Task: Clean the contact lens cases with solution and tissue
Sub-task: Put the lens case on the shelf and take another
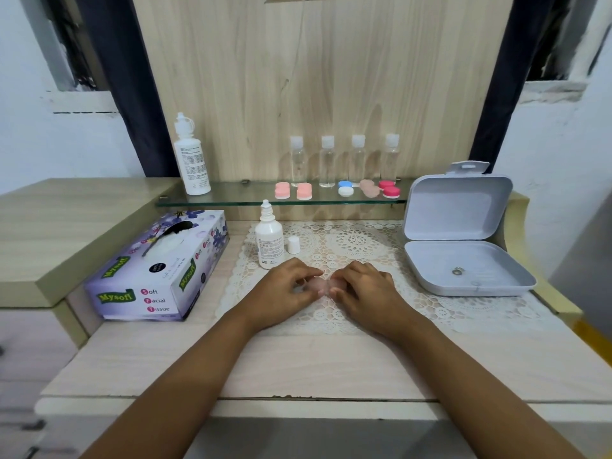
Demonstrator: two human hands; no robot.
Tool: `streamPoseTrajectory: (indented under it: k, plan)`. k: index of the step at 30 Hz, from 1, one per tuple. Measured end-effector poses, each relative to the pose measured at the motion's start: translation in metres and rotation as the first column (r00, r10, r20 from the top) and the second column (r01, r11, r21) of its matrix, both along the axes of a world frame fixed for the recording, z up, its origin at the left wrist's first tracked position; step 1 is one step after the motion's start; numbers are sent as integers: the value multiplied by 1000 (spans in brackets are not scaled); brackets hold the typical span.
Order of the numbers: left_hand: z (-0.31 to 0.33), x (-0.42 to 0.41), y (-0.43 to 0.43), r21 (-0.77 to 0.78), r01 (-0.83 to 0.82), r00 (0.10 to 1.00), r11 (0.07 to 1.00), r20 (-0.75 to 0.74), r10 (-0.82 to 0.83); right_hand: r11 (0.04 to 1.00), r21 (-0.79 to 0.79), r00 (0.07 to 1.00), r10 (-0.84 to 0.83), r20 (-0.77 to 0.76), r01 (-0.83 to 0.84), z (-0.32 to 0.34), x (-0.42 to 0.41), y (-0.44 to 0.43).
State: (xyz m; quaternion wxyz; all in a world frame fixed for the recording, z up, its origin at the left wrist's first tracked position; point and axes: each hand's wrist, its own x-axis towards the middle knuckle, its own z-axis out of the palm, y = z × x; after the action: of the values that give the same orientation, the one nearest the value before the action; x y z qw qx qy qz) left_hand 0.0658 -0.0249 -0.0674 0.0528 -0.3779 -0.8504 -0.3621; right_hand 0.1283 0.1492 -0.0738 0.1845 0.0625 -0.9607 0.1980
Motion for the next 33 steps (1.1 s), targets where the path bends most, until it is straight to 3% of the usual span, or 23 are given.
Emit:
streamPoseTrajectory:
  k: [10,18,25,33]
  plan:
    - [0,1,-1,-67,55,998,996,28,-53,1000,11,1000,-6,0,6,0,-1,0]
    - [10,-2,4,78,-64,992,995,117,55,1000,9,1000,-6,20,6,-1,-2,1]
    - [24,-12,22,-105,-226,972,968,46,232,1000,9,1000,-5,8,5,0,0,1]
    - [26,-25,31,-261,-198,972,945,73,223,1000,-2,1000,0,5,1,1,1,1]
